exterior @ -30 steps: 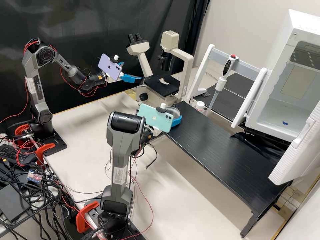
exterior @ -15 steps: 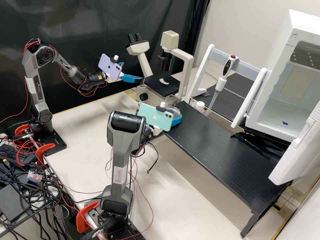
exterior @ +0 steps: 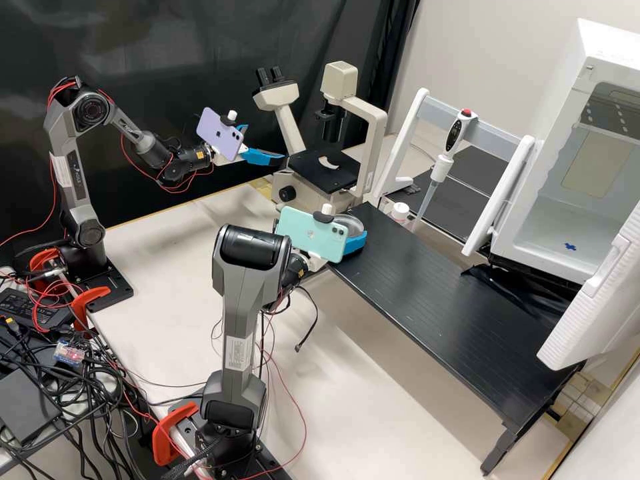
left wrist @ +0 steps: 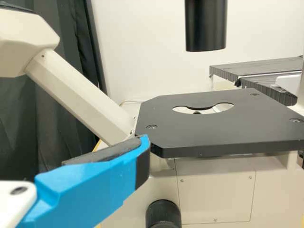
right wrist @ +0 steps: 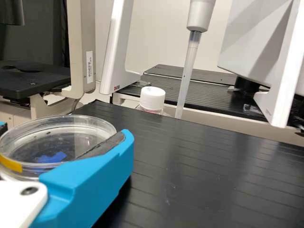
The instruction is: Move the petri dish to the bench
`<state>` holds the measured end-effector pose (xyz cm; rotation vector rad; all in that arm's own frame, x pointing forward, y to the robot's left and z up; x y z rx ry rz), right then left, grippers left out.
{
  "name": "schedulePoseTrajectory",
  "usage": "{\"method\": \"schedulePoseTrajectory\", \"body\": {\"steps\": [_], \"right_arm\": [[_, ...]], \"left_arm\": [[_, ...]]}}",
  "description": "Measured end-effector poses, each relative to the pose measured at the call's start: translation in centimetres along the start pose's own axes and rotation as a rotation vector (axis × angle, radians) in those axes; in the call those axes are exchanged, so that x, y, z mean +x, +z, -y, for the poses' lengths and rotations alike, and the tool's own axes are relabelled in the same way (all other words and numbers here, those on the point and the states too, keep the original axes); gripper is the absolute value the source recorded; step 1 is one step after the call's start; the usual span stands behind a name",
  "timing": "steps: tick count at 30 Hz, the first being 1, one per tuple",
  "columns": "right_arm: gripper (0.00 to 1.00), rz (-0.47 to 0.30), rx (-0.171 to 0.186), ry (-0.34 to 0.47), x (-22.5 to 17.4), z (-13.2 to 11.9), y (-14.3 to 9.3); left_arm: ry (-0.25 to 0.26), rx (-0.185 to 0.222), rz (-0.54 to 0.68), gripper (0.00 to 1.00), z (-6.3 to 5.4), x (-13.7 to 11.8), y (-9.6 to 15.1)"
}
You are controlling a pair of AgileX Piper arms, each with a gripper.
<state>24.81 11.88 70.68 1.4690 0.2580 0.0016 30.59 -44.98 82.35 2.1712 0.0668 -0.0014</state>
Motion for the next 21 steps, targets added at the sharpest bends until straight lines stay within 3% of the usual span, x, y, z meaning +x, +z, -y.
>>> {"method": "schedulePoseTrajectory", "body": {"steps": [3, 4, 12, 21], "right_arm": [[0.0, 0.005, 0.001, -0.002, 0.07, -0.03, 0.06], [1.0, 0.008, 0.001, -0.002, 0.09, -0.06, 0.12], [1.0, 0.015, 0.005, -0.006, 0.5, -0.04, -0.02], [1.0, 0.025, -0.016, -0.002, 0.5, -0.07, 0.08]], "left_arm": [[0.0, 0.0, 0.0, 1.0, 0.0, 0.0, 0.0], [0.0, 0.0, 0.0, 1.0, 0.0, 0.0, 0.0], [0.0, 0.0, 0.0, 1.0, 0.0, 0.0, 0.0], [0.0, 0.0, 0.0, 1.0, 0.0, 0.0, 0.0]]}}
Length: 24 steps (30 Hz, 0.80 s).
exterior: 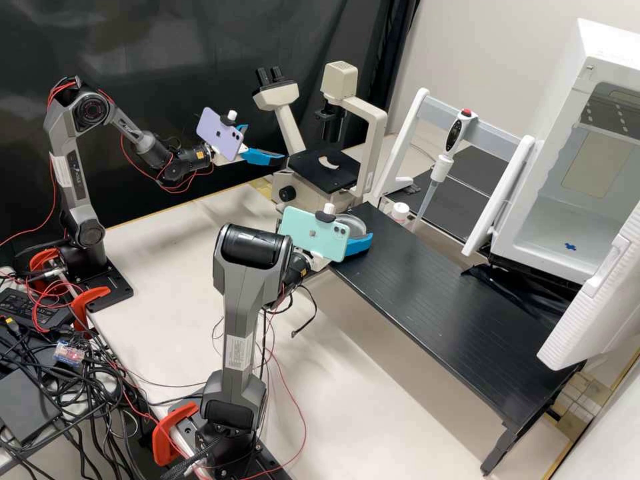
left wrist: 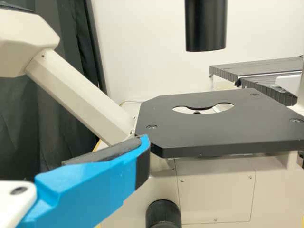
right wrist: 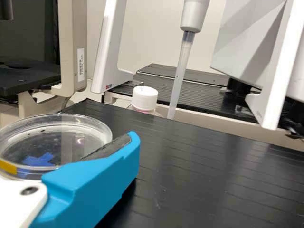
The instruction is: Move the petri dish to the bench
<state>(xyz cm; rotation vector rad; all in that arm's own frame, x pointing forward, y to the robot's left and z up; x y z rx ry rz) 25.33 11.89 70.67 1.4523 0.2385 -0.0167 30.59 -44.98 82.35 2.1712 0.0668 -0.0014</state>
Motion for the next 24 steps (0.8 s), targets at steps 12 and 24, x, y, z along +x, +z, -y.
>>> {"method": "schedulePoseTrajectory", "body": {"steps": [12, 24], "right_arm": [[1.0, -0.128, 0.02, -0.012, -4.3, -2.4, 0.2], [1.0, -0.314, 0.156, 0.256, -12.2, -8.5, 3.2]], "left_arm": [[0.0, 0.0, 0.0, 1.0, 0.0, 0.0, 0.0], [0.0, 0.0, 0.0, 1.0, 0.0, 0.0, 0.0]]}}
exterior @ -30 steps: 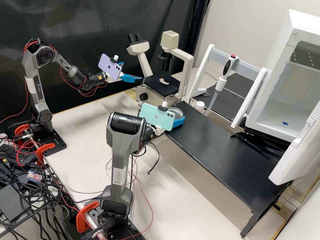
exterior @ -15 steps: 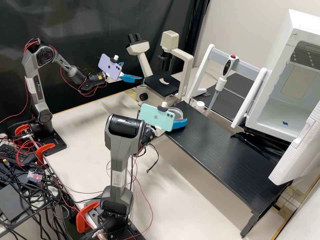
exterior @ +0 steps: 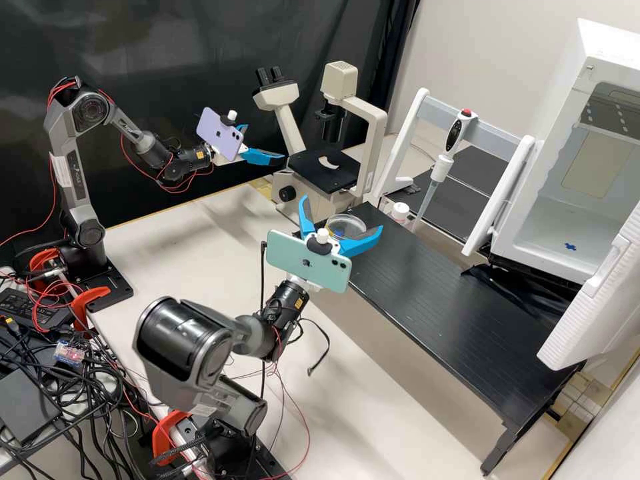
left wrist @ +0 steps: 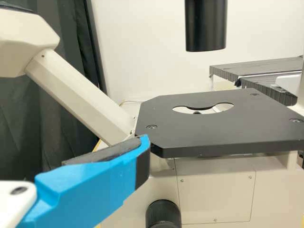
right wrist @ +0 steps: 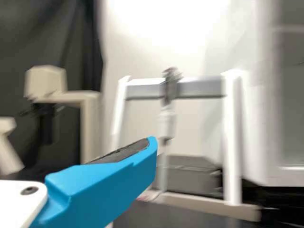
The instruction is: Move the petri dish to the bench
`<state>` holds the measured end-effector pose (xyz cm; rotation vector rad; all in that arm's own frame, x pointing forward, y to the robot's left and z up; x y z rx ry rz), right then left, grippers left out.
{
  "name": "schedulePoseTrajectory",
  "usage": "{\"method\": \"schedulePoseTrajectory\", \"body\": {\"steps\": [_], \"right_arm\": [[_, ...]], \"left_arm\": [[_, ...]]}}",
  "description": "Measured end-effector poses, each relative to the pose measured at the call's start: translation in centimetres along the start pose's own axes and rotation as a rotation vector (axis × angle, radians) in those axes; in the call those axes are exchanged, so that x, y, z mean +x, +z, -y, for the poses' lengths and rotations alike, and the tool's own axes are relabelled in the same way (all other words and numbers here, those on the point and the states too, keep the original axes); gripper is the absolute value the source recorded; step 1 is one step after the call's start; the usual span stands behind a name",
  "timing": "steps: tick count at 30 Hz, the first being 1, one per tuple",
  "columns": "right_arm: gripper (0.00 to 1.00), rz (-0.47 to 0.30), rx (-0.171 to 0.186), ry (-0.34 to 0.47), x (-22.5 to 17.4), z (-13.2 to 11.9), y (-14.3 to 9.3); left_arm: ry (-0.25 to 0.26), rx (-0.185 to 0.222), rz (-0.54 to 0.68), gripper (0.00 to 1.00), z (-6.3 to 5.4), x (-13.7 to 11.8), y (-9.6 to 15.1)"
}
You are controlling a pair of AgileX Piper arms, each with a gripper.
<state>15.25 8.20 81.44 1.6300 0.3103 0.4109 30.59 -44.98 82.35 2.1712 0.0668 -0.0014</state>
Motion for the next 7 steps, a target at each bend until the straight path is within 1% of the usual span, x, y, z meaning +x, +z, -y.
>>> {"method": "schedulePoseTrajectory", "body": {"steps": [2, 3, 4, 7], "right_arm": [[1.0, 0.036, -0.003, 0.034, -0.4, -0.4, 0.5], [1.0, 0.042, -0.002, 0.041, -0.5, -0.5, 0.5], [1.0, 0.065, 0.006, 0.064, -0.5, -0.6, 0.7], [1.0, 0.106, 0.018, 0.092, -0.6, -0.9, 1.2]], "left_arm": [[0.0, 0.0, 0.0, 1.0, 0.0, 0.0, 0.0], [0.0, 0.0, 0.0, 1.0, 0.0, 0.0, 0.0], [0.0, 0.0, 0.0, 1.0, 0.0, 0.0, 0.0], [0.0, 0.0, 0.0, 1.0, 0.0, 0.0, 0.0]]}}
